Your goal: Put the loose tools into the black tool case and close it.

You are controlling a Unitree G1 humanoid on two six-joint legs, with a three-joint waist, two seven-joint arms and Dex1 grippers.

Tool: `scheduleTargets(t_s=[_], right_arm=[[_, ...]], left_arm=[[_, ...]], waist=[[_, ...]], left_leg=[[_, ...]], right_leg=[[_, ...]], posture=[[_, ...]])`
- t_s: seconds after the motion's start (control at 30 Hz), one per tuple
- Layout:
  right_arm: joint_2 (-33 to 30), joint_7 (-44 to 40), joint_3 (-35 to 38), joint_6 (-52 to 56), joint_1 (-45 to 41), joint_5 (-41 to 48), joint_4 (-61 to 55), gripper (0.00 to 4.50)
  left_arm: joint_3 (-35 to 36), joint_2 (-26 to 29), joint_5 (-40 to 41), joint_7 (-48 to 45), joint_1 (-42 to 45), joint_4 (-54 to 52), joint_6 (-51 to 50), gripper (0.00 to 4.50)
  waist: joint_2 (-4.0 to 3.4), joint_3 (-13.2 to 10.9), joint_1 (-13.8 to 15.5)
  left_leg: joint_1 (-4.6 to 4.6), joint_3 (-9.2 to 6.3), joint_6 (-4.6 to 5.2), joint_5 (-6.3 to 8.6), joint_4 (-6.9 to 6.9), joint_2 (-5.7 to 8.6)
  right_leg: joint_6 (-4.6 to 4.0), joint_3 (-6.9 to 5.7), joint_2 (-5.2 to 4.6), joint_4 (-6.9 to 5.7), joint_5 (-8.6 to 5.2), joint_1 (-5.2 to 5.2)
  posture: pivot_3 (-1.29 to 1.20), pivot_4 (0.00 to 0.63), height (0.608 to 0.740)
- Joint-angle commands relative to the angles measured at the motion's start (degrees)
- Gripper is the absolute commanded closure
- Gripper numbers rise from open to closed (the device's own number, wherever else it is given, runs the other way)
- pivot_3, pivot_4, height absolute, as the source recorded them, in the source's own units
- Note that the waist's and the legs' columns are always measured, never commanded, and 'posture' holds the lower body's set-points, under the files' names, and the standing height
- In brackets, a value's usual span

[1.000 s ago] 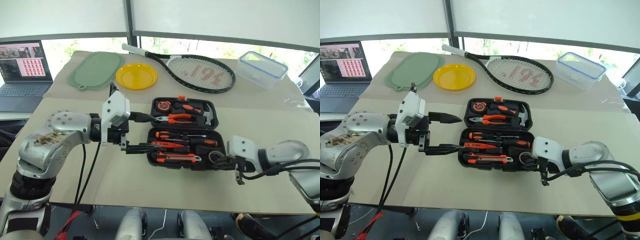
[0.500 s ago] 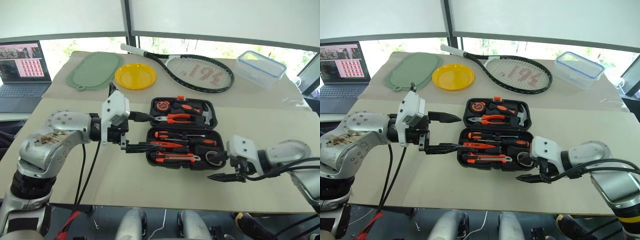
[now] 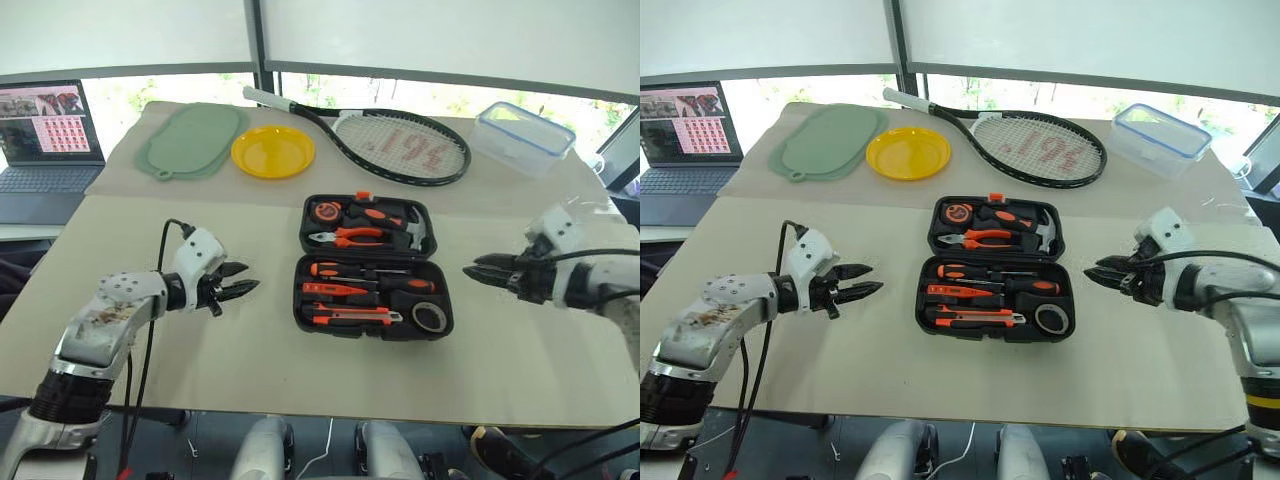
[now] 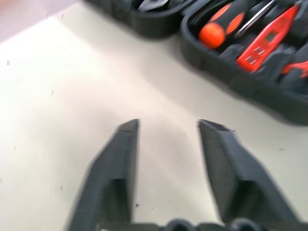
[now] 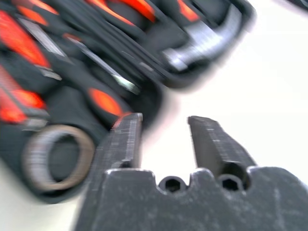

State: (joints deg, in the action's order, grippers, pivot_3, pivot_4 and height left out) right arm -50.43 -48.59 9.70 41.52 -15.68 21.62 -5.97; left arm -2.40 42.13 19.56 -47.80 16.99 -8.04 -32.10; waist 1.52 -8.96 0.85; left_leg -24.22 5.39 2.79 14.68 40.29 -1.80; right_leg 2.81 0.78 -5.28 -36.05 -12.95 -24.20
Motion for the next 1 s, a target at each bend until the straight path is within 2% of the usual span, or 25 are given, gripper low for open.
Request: scheduleTargets(t_s=[0.03, 0.07, 0.1, 0.4, 0.5, 0.63, 0.77, 0.9, 1.0], right_arm=[[2.6, 4.1, -0.6, -1.8, 0.8, -1.7, -2.0, 4.28], [3.3, 4.4, -1.1, -1.9, 1.2, -2.0, -2.5, 4.5], [3.7, 4.4, -1.7, -2.1, 1.4, -2.2, -2.8, 4.5], [3.7, -0.5, -5.5, -4.1, 0.6, -1.6, -4.6, 4.5], [2.7, -4.1, -5.5, -5.0, 1.7, 0.0, -7.2, 4.5], [0.5, -8.3, -4.4, -5.2, 5.5, 2.3, -12.1, 4.5], [-1.6, -11.1, -2.7, -4.5, 11.5, 4.9, -18.1, 4.5], [-1.8, -9.0, -1.7, -6.2, 14.5, 3.5, -19.9, 4.5], [-0.6, -5.9, 1.7, -3.6, 10.3, 5.5, -15.7, 4.5]], left_arm=[[-2.2, -2.0, -1.8, 0.2, 0.1, -0.5, 2.8, 3.93], [-2.6, -2.7, -2.1, 0.2, 0.4, -0.6, 2.8, 4.39], [-3.1, -3.3, -2.3, 0.3, 0.8, -0.8, 2.6, 4.46], [-5.5, -6.1, -0.2, -2.7, 2.5, -4.2, 0.8, 4.46], [-5.8, -5.2, 1.7, -5.7, 1.1, -7.2, 0.6, 4.46], [-5.6, -1.4, 5.1, -11.0, -2.9, -12.4, -1.8, 4.46], [-6.0, 2.6, 4.2, -13.1, -8.6, -16.2, -0.6, 4.46], [-4.8, 3.5, 1.9, -10.9, -11.5, -16.1, 1.6, 4.46], [-2.0, 3.8, 2.2, -9.4, -9.8, -14.2, 0.6, 4.46]], waist=[[0.0, 0.0, -0.1], [0.0, 0.0, -0.1], [0.0, 0.0, -0.2], [0.0, 0.0, -0.4], [-0.01, 0.0, -0.5], [-0.01, 0.0, -0.2], [-0.01, 0.0, 0.0], [-0.01, 0.0, -0.2], [-0.01, 0.0, -0.2]], left_leg=[[-0.01, 0.0, 0.0, 0.0, 0.0, 0.01], [-0.01, 0.0, 0.0, 0.0, 0.0, 0.02], [-0.01, 0.0, 0.0, 0.0, 0.0, 0.01], [0.01, -0.01, 0.0, 0.0, -0.01, 0.0], [0.01, 0.0, 0.0, 0.0, -0.07, 0.0], [0.01, -0.01, 0.0, 0.01, -0.14, -0.06], [0.02, -0.02, 0.04, 0.02, -0.11, -0.05], [0.08, -0.03, 0.03, 0.02, -0.12, -0.09], [0.09, -0.03, 0.0, 0.0, -0.1, -0.09]], right_leg=[[0.0, 0.01, 0.01, -0.02, 0.0, -0.03], [0.0, 0.01, 0.01, -0.02, 0.0, -0.03], [0.0, 0.01, 0.02, -0.02, 0.0, -0.03], [0.0, 0.01, 0.04, -0.02, 0.0, -0.02], [-0.01, 0.02, 0.07, -0.02, 0.0, -0.06], [-0.01, 0.01, 0.03, 0.07, -0.01, -0.03], [0.01, 0.0, -0.06, 0.09, -0.02, 0.02], [-0.02, 0.01, -0.03, 0.07, -0.02, 0.04], [-0.04, 0.01, -0.02, 0.04, -0.01, 0.02]], posture=[[0.0, 0.15, 0.738], [0.0, 0.15, 0.738], [0.0, 0.15, 0.738], [0.0, 0.15, 0.738], [0.0, 0.15, 0.738], [0.0, 0.15, 0.738], [0.0, 0.15, 0.738], [0.0, 0.15, 0.738], [0.0, 0.15, 0.738]])
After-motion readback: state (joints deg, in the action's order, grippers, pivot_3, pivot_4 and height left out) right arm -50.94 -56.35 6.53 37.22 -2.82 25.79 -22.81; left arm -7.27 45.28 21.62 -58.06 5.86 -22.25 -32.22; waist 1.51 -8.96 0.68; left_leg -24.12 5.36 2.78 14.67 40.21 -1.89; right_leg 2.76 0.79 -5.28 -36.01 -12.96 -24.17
